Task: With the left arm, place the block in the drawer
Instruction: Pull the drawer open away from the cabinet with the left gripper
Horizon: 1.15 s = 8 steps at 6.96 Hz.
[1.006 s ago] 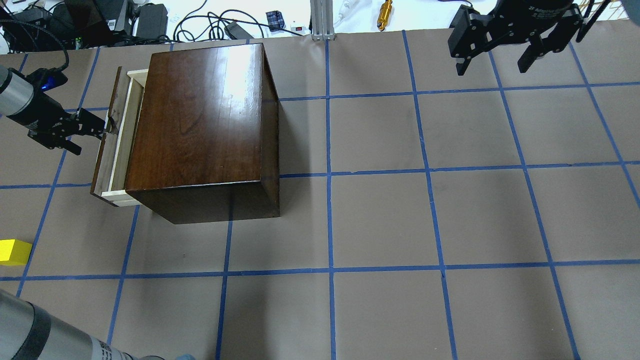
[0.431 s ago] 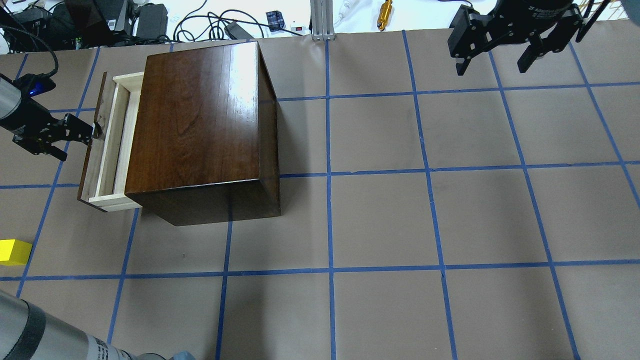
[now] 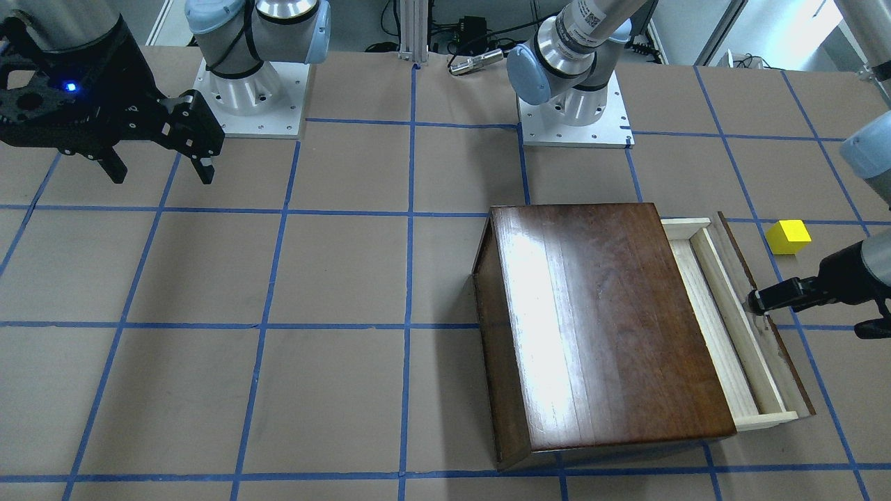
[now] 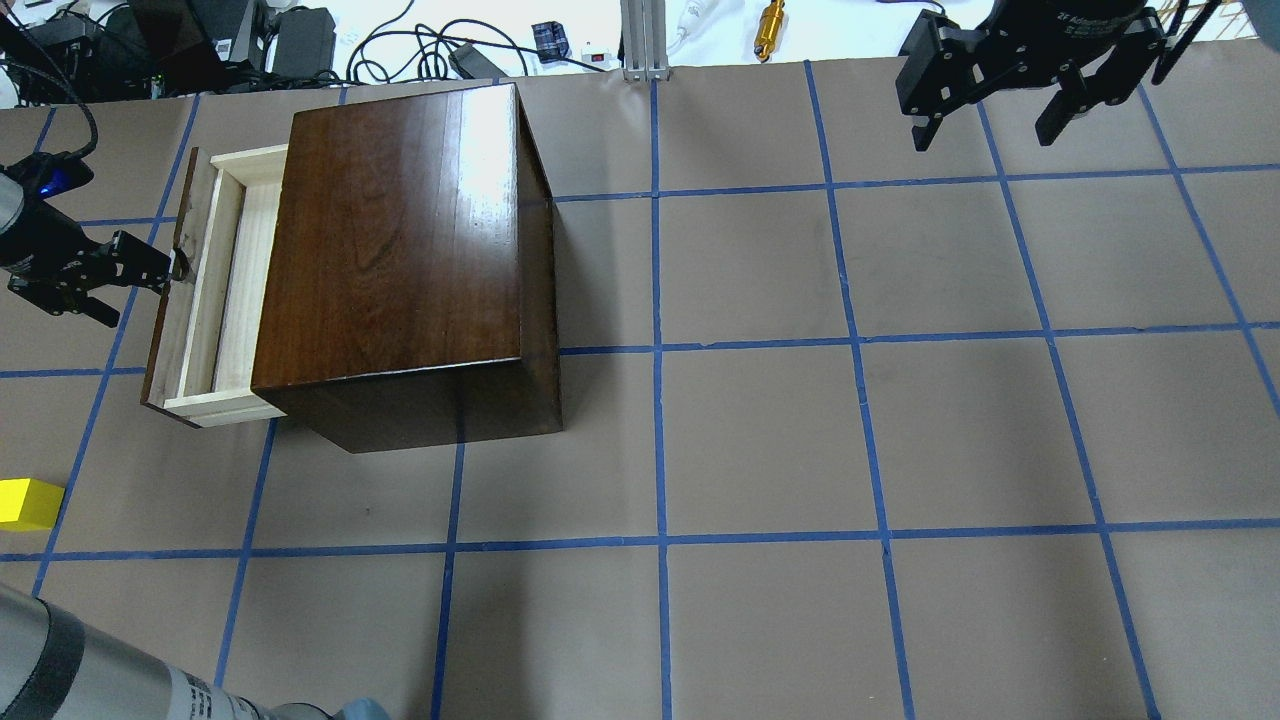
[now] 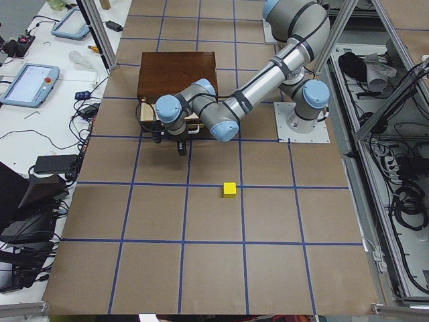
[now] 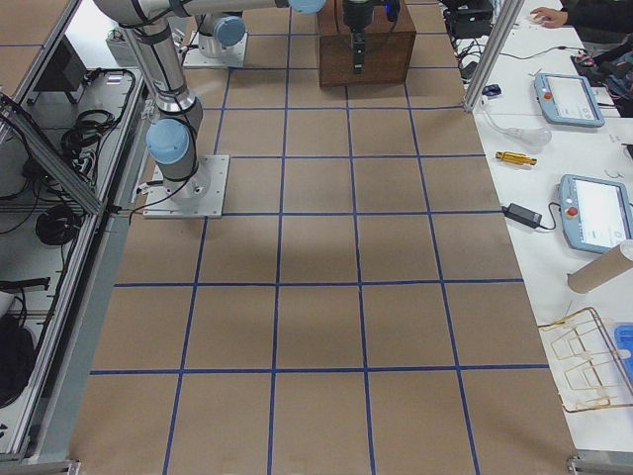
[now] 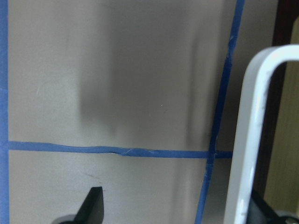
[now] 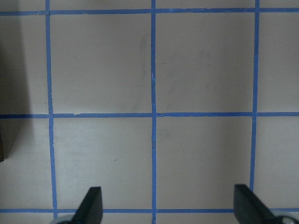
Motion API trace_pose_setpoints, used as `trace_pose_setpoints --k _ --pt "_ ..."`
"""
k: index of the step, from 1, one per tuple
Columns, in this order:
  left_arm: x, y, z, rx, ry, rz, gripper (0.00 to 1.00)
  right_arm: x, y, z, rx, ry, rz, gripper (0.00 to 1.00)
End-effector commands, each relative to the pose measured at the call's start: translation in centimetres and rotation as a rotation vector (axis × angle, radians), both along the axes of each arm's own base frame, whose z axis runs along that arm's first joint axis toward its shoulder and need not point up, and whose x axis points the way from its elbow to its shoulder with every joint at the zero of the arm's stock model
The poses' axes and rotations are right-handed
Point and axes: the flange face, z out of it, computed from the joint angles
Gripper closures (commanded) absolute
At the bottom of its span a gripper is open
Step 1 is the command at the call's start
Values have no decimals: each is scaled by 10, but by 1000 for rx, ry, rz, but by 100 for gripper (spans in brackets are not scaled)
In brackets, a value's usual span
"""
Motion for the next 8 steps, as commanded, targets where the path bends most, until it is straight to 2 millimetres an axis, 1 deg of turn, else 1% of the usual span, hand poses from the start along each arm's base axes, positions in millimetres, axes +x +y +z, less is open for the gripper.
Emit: trace_pose_setpoints --k 1,3,4,7,8 --pt "0 2 5 -2 -1 1 0 -1 0 1 -1 -1 -1 0" --pt "0 1 8 -6 -4 1 0 0 0 0 0 -1 0 0" --pt "3 -3 18 -18 -13 1 0 -1 0 0 0 0 -2 0" --pt "4 -4 24 -19 -14 3 0 0 0 0 0 -1 0 0" --pt "5 -3 40 -27 -22 4 0 0 0 0 0 0 0 0"
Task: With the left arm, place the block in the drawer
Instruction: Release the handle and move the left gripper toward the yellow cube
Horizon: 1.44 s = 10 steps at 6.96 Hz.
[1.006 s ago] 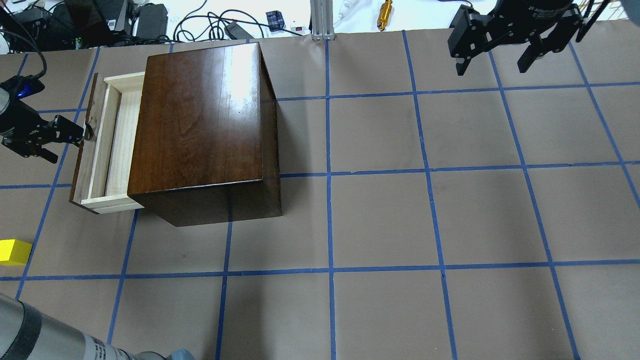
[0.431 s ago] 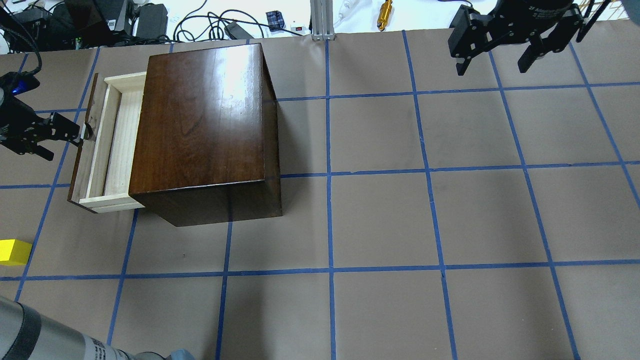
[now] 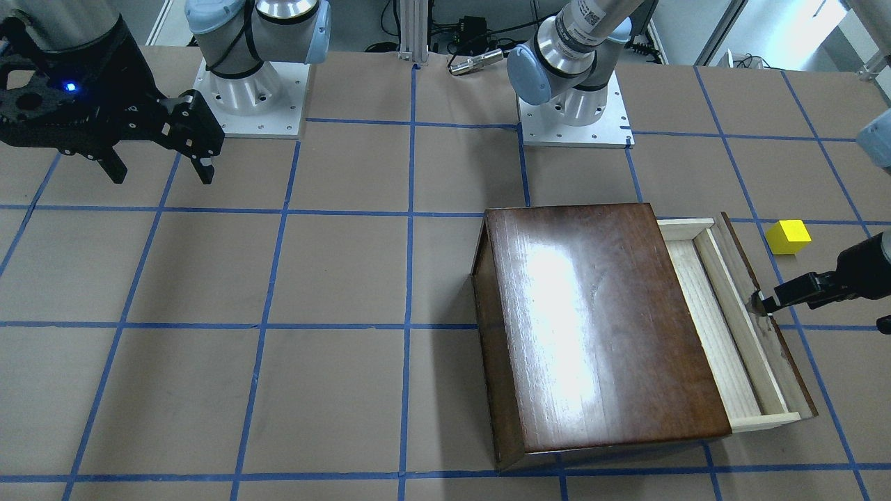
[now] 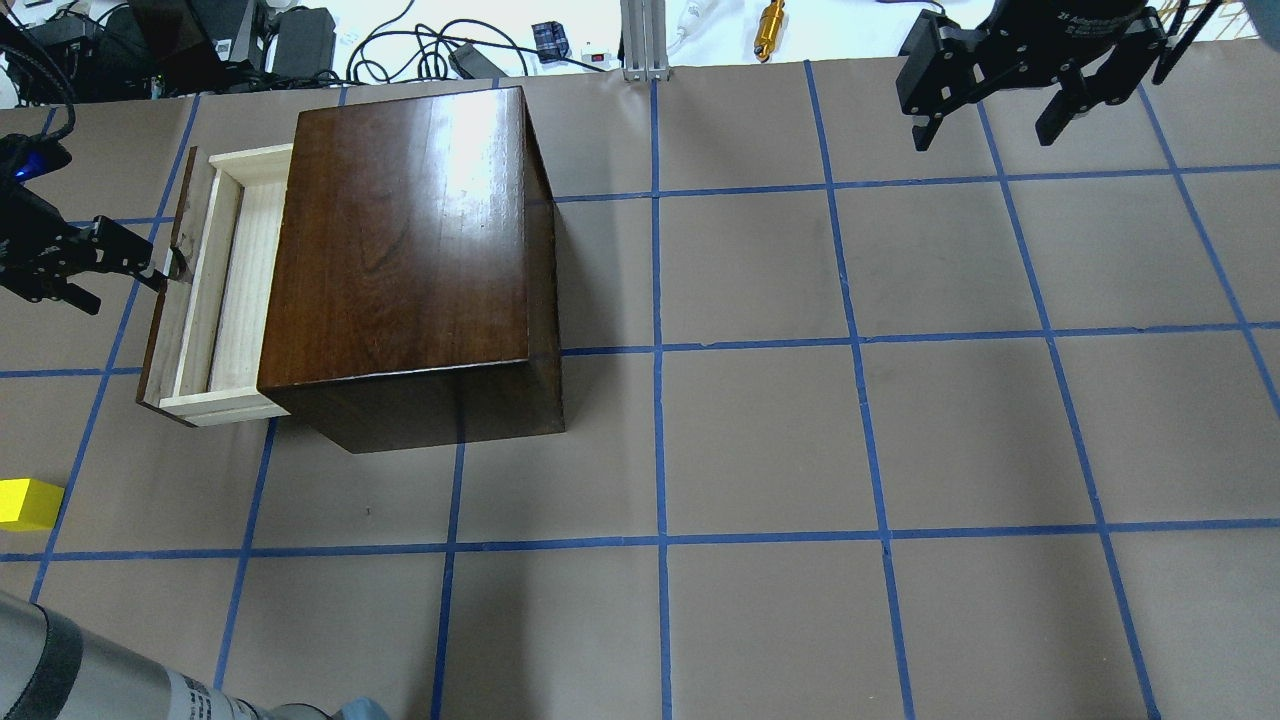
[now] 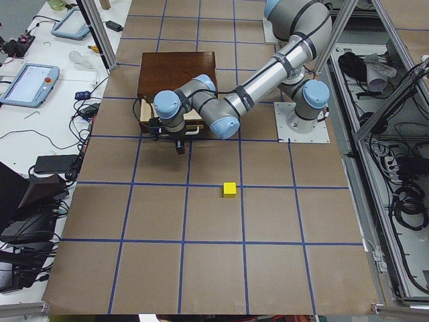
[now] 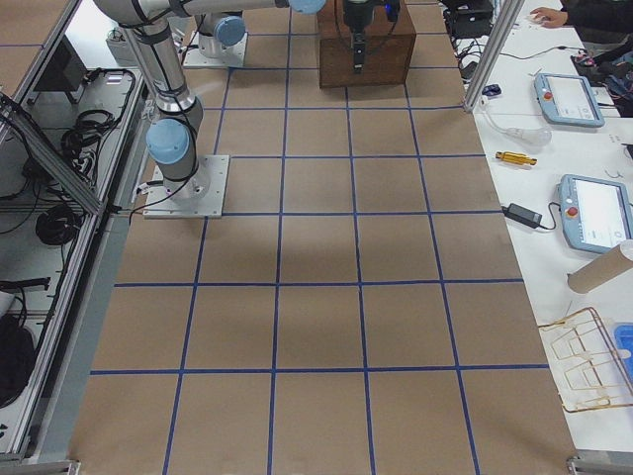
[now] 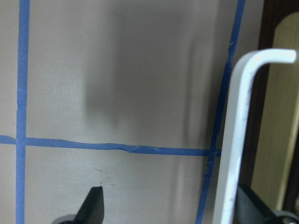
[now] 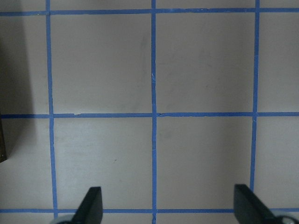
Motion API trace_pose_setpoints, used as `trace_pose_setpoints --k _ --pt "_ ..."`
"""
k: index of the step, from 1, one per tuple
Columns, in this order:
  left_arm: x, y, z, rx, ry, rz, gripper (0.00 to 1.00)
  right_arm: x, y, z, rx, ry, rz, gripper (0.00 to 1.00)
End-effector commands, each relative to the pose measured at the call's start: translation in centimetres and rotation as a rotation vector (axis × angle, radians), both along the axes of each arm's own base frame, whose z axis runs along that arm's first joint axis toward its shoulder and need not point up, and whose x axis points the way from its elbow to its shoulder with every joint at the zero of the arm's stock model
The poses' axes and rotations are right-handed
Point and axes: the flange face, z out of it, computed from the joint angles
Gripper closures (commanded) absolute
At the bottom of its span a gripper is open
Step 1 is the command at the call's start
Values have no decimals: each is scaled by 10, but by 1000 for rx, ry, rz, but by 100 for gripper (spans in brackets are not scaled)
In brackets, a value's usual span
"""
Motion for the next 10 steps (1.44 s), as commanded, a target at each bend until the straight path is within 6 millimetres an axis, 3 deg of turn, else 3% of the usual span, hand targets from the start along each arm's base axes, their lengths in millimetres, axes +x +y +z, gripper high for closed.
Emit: trace_pose_setpoints --k 1,3,6,8,10 --pt "10 5 29 -3 -32 -22 0 -1 0 0 1 1 -1 0" --pt "61 37 30 -22 -57 -308 0 0 0 0 1 0 1 0" --pt "107 80 18 -20 -32 -776 0 0 0 0 1 1 0 0" --pt "134 135 -21 -35 48 -1097 0 0 0 0 1 0 1 0" --pt "141 171 -56 -82 -92 -1397 0 0 0 0 -1 0 1 0"
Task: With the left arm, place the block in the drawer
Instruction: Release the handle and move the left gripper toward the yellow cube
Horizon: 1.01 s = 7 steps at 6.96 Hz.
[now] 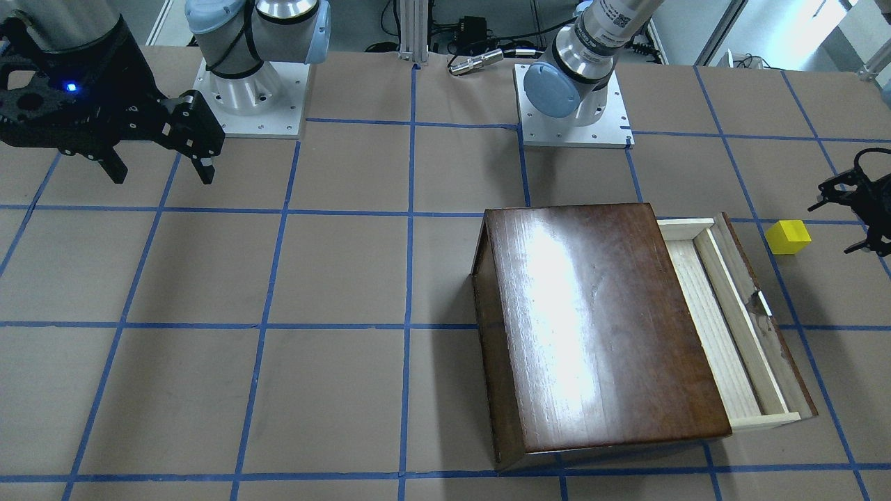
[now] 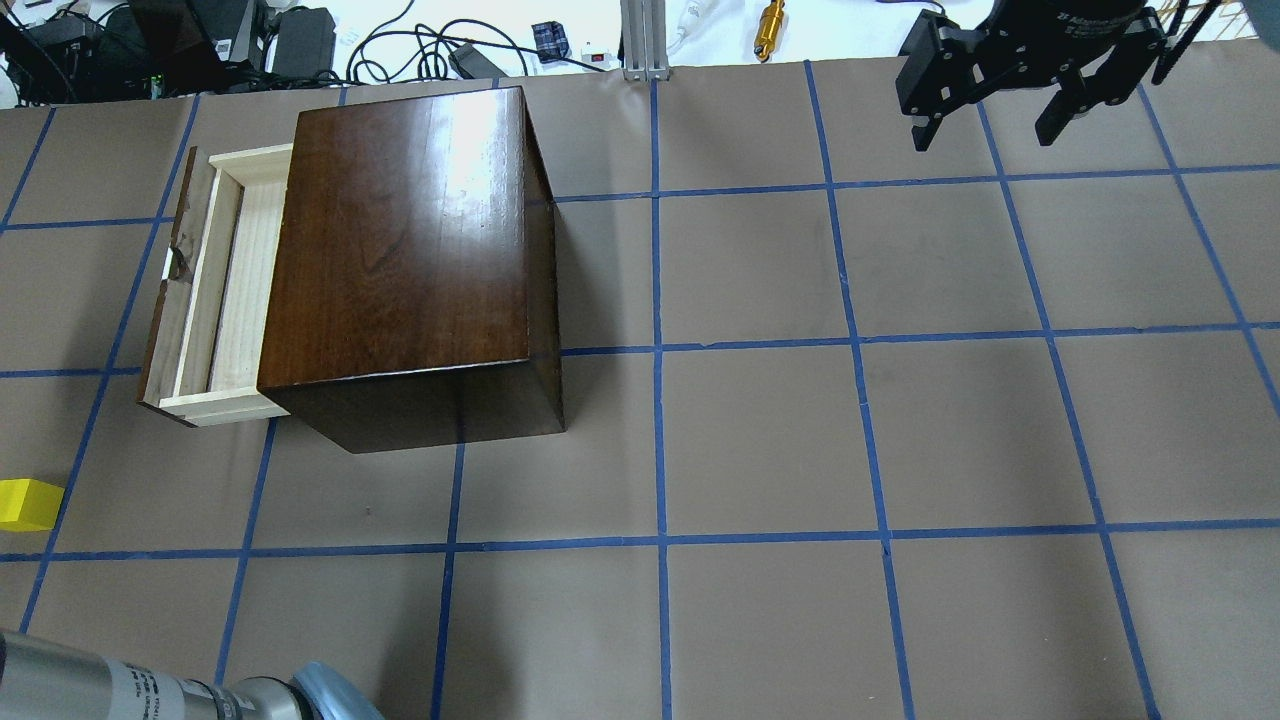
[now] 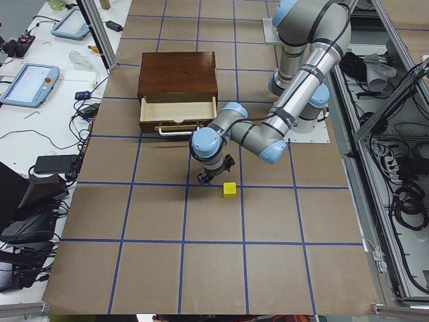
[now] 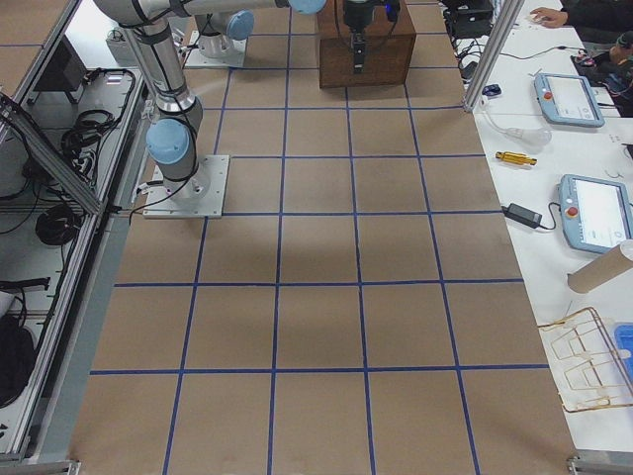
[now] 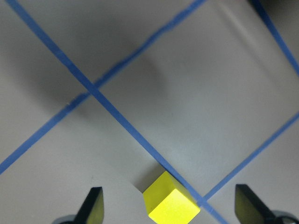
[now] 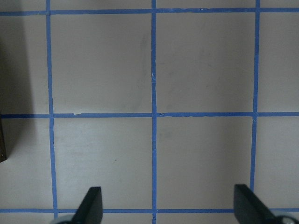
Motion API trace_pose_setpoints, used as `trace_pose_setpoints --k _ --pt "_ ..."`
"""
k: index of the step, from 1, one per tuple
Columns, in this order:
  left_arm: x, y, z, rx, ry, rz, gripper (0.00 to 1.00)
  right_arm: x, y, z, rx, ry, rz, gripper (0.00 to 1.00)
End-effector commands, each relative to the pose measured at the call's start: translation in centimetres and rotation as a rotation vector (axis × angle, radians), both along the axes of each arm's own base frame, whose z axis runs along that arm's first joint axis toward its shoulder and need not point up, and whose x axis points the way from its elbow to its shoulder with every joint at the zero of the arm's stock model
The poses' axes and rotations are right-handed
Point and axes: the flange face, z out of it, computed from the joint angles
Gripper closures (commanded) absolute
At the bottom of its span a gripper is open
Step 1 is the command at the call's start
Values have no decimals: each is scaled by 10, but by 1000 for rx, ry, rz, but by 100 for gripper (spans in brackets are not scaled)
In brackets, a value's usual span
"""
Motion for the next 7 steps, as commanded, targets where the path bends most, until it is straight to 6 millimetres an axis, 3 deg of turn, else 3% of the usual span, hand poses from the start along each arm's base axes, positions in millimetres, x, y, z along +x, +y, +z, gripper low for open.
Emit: trace_pose_setpoints --k 1,4,7 --pt "-4 40 -35 -88 -113 -241 0 -1 0 0 1 0 -1 0" --pt "-5 62 -48 -94 -93 -361 0 -1 0 0 1 1 -2 0" --pt "-8 64 -61 -110 -42 -403 0 0 0 1 -1 0 0 0"
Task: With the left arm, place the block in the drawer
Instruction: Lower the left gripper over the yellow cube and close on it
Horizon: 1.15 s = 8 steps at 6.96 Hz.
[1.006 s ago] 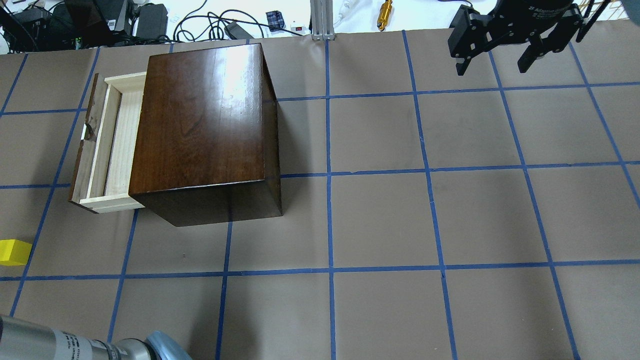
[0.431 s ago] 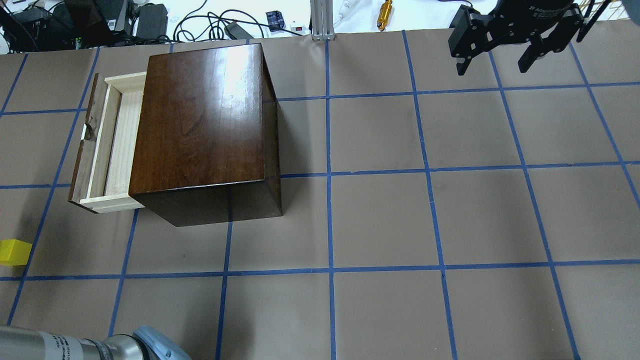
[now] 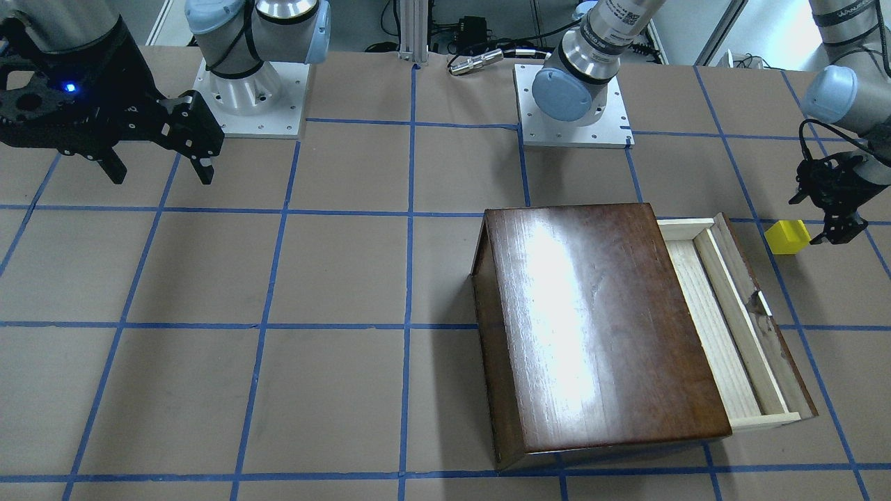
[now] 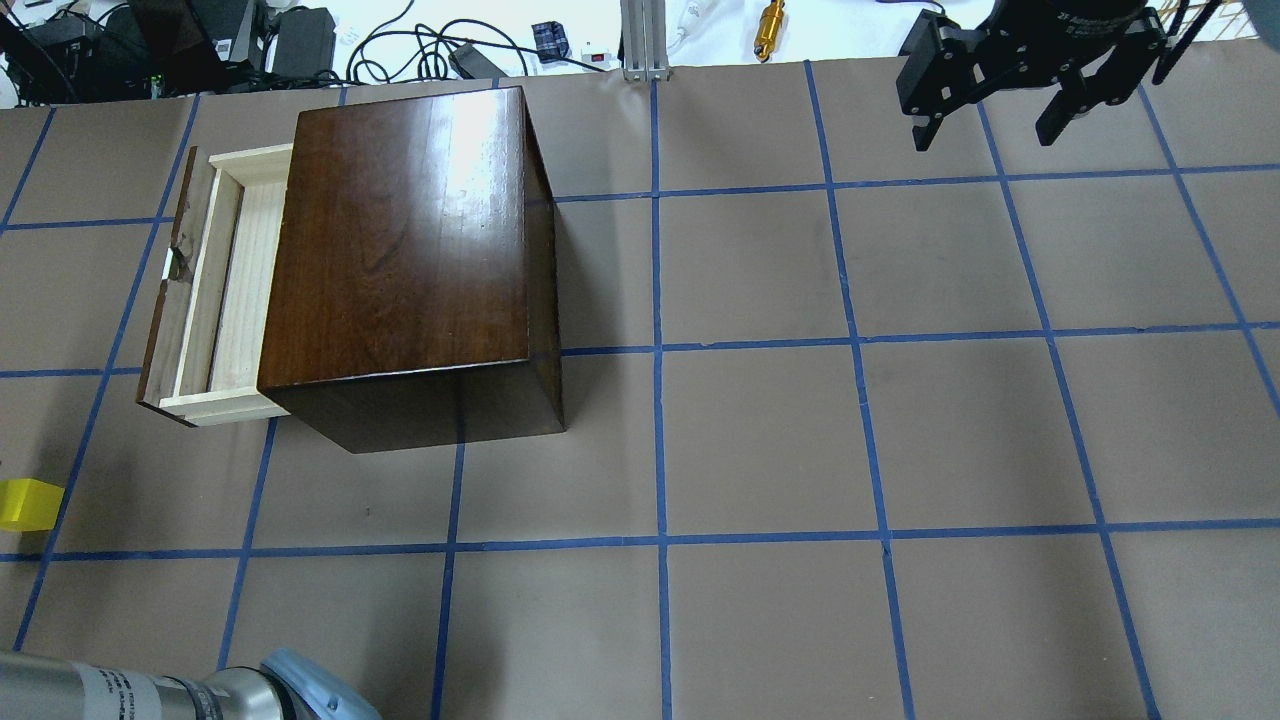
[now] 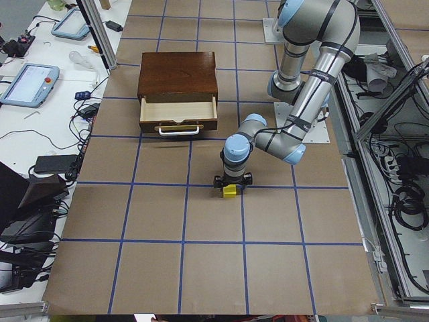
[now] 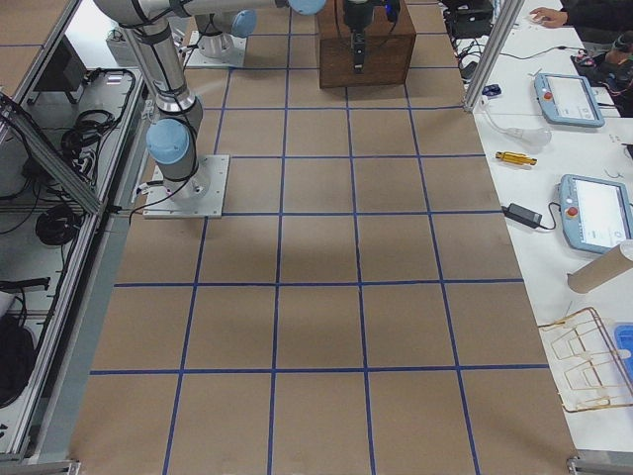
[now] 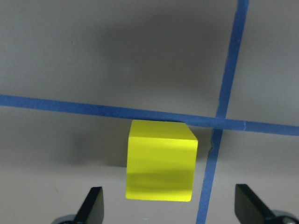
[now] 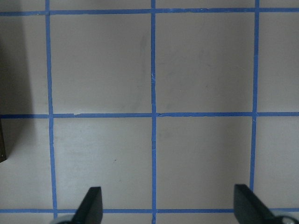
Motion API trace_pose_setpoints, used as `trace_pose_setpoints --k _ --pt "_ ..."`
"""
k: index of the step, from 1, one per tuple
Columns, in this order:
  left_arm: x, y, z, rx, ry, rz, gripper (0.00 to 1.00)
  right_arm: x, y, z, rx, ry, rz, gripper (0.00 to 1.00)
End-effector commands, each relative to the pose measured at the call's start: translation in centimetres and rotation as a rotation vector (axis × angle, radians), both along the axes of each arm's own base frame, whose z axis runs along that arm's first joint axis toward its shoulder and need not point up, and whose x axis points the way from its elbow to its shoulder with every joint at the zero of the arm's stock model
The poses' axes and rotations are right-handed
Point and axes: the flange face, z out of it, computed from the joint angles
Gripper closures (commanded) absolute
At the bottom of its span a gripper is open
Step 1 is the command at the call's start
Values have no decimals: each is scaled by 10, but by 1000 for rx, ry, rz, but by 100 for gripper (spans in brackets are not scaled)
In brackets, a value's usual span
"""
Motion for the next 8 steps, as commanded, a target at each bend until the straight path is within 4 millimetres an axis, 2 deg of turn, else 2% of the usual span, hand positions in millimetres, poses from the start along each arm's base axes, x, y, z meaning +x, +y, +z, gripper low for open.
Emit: trace_pose_setpoints --k 1,8 --pt "-1 -1 -11 -7 33 -10 0 1 1 1 -1 -1 1 0" --pt "1 -5 -38 -14 84 -48 0 0 0 0 0 1 1 0"
